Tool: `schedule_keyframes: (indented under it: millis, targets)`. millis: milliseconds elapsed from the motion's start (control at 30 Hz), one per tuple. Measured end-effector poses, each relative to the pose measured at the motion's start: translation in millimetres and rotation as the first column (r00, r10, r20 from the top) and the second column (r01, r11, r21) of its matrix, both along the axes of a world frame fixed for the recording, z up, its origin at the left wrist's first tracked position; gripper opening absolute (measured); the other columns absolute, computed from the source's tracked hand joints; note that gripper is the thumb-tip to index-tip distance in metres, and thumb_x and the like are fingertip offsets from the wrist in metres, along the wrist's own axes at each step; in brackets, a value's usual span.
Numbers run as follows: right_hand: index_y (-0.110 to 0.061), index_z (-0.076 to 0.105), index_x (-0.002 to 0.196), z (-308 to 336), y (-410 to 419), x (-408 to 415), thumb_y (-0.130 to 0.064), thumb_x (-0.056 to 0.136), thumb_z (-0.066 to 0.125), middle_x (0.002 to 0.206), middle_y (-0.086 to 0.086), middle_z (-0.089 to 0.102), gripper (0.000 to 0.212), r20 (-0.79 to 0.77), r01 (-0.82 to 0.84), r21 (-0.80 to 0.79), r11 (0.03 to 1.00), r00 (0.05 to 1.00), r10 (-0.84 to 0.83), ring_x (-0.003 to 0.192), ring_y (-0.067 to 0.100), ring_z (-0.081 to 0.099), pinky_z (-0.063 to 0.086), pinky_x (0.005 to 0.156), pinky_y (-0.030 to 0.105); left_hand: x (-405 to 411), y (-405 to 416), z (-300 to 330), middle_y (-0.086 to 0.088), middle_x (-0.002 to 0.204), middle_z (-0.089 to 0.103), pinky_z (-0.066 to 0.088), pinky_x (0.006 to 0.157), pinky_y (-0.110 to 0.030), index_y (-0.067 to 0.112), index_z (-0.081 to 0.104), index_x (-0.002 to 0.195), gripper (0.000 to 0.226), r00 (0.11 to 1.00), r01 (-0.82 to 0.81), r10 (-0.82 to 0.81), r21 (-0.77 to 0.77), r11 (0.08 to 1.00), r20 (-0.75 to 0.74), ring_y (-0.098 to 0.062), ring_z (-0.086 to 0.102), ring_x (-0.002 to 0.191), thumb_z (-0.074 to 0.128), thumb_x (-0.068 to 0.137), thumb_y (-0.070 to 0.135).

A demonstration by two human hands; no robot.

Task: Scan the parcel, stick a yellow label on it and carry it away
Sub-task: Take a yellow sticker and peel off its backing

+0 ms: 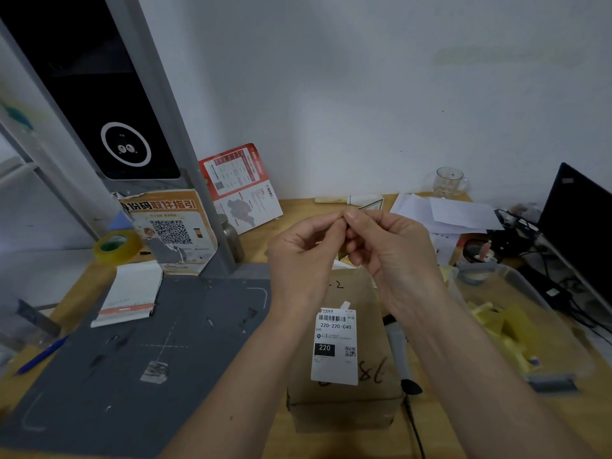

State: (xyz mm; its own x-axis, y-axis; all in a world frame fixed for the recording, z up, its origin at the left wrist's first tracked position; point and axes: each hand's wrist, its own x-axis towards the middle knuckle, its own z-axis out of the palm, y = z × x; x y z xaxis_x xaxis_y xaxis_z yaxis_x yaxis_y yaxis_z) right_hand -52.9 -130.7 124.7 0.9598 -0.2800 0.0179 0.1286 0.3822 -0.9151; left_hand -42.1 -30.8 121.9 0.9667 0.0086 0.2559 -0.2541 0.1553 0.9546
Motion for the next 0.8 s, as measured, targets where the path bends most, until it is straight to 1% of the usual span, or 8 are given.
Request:
schedule_keyframes:
  millis: [133, 300, 400, 500, 600, 733, 800]
  targets:
    - [-0.006, 0.068, 0.070, -1.1, 0.9, -0.1, -0.010, 0.082, 0.068, 0.055, 0.002, 0.060, 0.013, 0.025, 0.027, -0.043, 0.999, 0.999, -0.026, 0.048, 0.013, 0.051, 0.041, 0.043, 0.021, 1.0, 0.6, 0.2, 0.010, 0.068, 0.074, 0.053, 0.065, -0.013, 0.015, 0.077, 0.088, 0.015, 1.000, -0.009, 0.009, 0.002, 1.000, -0.003, -0.003, 0.067, 0.069, 0.068, 0.083, 0.003]
    - [-0.006, 0.067, 0.069, 0.4, 5.8, -1.9, -0.010, 0.083, 0.067, 0.053, 0.001, 0.060, 0.015, 0.074, 0.101, -0.105, 0.989, 0.993, -0.094, 0.045, 0.011, 0.051, 0.042, 0.042, 0.021, -0.3, 0.6, 2.9, 0.008, 0.064, 0.072, 0.050, 0.057, -0.013, 0.014, 0.077, 0.084, 0.015, 1.000, 0.010, -0.010, -0.018, 1.000, -0.012, -0.004, 0.065, 0.061, 0.067, 0.084, 0.002]
    - [-0.006, 0.067, 0.069, 1.6, 7.5, -2.7, -0.008, 0.084, 0.066, 0.052, 0.000, 0.060, 0.015, 0.088, 0.123, -0.127, 0.984, 0.990, -0.113, 0.043, 0.011, 0.051, 0.042, 0.041, 0.021, 0.2, 1.3, 1.6, 0.006, 0.068, 0.074, 0.054, 0.062, -0.018, 0.015, 0.077, 0.083, 0.015, 1.000, 0.002, -0.002, -0.015, 1.000, -0.013, -0.008, 0.066, 0.066, 0.068, 0.084, 0.004]
    - [-0.007, 0.068, 0.070, 2.1, 7.7, -3.8, -0.007, 0.084, 0.066, 0.051, 0.000, 0.061, 0.014, 0.090, 0.121, -0.160, 0.980, 0.990, -0.108, 0.044, 0.010, 0.052, 0.043, 0.042, 0.021, -0.1, 2.4, 0.9, 0.010, 0.070, 0.075, 0.055, 0.068, -0.018, 0.020, 0.077, 0.080, 0.020, 1.000, 0.000, 0.000, -0.004, 1.000, -0.017, -0.006, 0.067, 0.071, 0.068, 0.083, 0.003]
    - [-0.010, 0.068, 0.069, 1.3, 7.0, -4.4, -0.007, 0.084, 0.066, 0.052, -0.001, 0.062, 0.016, 0.087, 0.109, -0.177, 0.978, 0.992, -0.095, 0.045, 0.011, 0.053, 0.044, 0.043, 0.022, -0.2, 3.1, 0.8, 0.013, 0.069, 0.075, 0.056, 0.070, -0.017, 0.024, 0.076, 0.079, 0.022, 1.000, -0.001, 0.001, 0.017, 1.000, -0.016, -0.006, 0.068, 0.072, 0.067, 0.083, 0.003]
    - [-0.009, 0.068, 0.069, 0.1, 5.6, -4.6, -0.008, 0.084, 0.066, 0.053, -0.001, 0.062, 0.015, 0.081, 0.110, -0.179, 0.978, 0.992, -0.097, 0.046, 0.011, 0.053, 0.044, 0.043, 0.022, 0.6, 3.1, -0.3, 0.010, 0.073, 0.075, 0.055, 0.071, -0.020, 0.023, 0.077, 0.081, 0.019, 0.999, 0.013, -0.012, 0.019, 1.000, -0.037, -0.008, 0.069, 0.075, 0.068, 0.083, 0.006]
    - [-0.008, 0.067, 0.069, 0.0, 5.2, -4.8, -0.008, 0.084, 0.065, 0.052, -0.001, 0.061, 0.015, 0.082, 0.111, -0.174, 0.979, 0.992, -0.098, 0.046, 0.011, 0.053, 0.044, 0.043, 0.021, 0.0, 3.0, -0.6, 0.010, 0.073, 0.075, 0.055, 0.070, -0.018, 0.023, 0.077, 0.082, 0.018, 0.999, 0.018, -0.018, 0.020, 1.000, -0.039, -0.008, 0.069, 0.075, 0.068, 0.083, 0.007]
